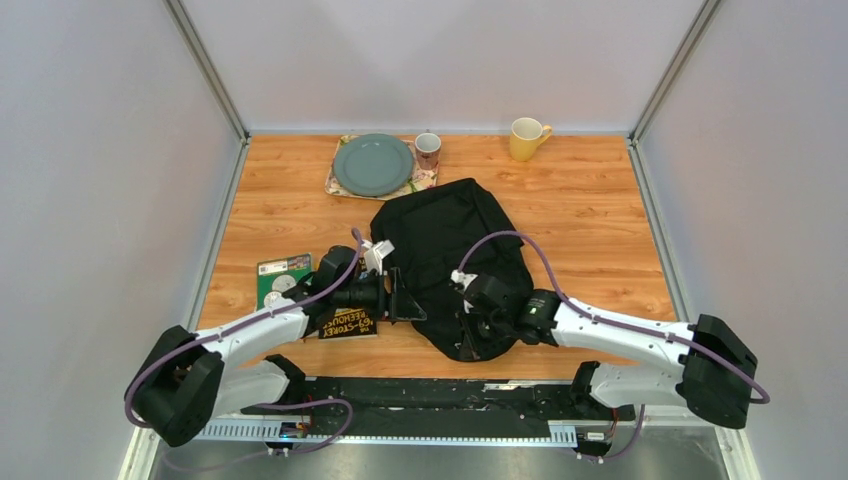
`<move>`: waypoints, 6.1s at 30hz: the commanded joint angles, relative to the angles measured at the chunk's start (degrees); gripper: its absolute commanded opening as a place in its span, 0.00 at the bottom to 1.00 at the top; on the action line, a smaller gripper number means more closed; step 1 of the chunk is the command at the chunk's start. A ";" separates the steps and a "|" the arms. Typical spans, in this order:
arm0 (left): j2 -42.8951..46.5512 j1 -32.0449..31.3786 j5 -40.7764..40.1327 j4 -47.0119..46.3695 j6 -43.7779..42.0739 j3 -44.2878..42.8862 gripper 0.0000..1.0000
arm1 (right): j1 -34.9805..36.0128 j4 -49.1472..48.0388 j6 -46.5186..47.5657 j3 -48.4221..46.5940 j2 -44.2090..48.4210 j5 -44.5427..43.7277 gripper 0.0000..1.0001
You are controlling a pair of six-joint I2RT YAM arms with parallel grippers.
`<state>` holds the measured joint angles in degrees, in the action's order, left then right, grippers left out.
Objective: Pack the student bag
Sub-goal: Unzip the student bag at the center of the board.
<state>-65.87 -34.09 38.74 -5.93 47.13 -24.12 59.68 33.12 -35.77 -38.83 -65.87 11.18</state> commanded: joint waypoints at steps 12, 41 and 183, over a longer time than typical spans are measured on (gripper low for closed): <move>5.40 -14.25 -13.51 -5.84 17.72 8.47 0.77 | 6.33 -7.81 -0.35 -3.10 -4.62 1.04 0.00; 4.86 -12.42 -17.05 -11.20 18.00 14.36 0.00 | -3.16 5.27 3.07 -1.78 -3.22 -5.20 0.00; -15.43 -33.68 -26.43 12.70 -40.28 -24.04 0.56 | -50.98 -10.54 -3.61 4.11 8.04 -20.85 0.16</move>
<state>-81.17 -67.51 11.60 0.58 7.94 -44.05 9.32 27.46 -41.65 -36.75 -56.75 -6.59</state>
